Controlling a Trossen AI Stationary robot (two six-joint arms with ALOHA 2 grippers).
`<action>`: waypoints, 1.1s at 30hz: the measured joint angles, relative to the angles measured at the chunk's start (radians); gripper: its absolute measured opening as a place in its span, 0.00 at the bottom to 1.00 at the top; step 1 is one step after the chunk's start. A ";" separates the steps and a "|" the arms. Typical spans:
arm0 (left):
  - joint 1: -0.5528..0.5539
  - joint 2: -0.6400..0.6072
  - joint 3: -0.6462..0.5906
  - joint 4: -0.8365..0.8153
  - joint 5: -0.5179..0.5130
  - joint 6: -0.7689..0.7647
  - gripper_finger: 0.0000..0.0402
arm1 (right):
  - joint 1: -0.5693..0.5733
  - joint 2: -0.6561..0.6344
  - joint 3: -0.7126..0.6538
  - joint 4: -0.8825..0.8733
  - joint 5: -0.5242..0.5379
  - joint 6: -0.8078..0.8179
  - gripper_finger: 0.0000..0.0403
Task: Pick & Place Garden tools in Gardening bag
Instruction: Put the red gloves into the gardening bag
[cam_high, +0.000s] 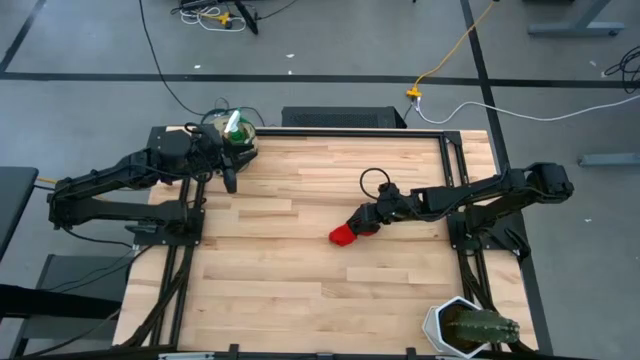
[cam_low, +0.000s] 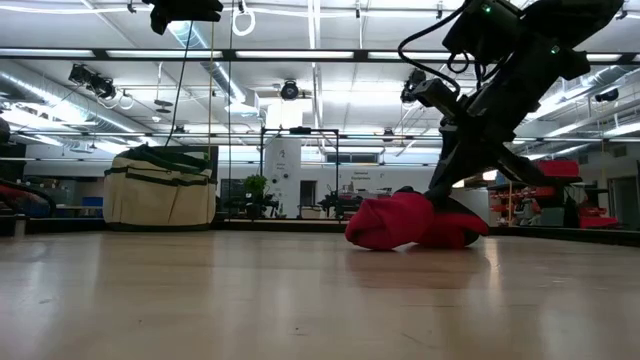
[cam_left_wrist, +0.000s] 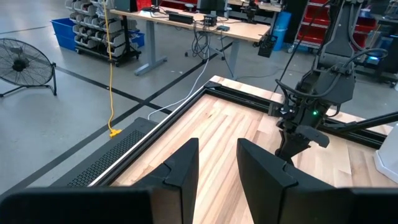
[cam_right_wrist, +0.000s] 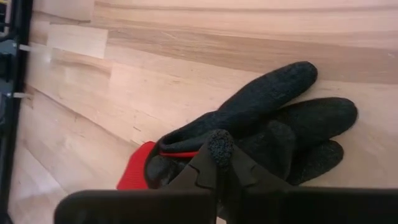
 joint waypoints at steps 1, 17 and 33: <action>0.000 0.000 0.000 0.000 0.000 0.000 0.29 | 0.000 0.000 0.000 0.007 0.000 -0.001 0.01; 0.000 0.000 0.000 0.000 0.000 0.000 0.29 | 0.000 0.000 0.000 0.250 0.000 -0.135 0.01; 0.000 0.000 0.000 0.000 0.000 0.000 0.29 | 0.000 -0.001 0.001 0.691 -0.003 -0.775 0.00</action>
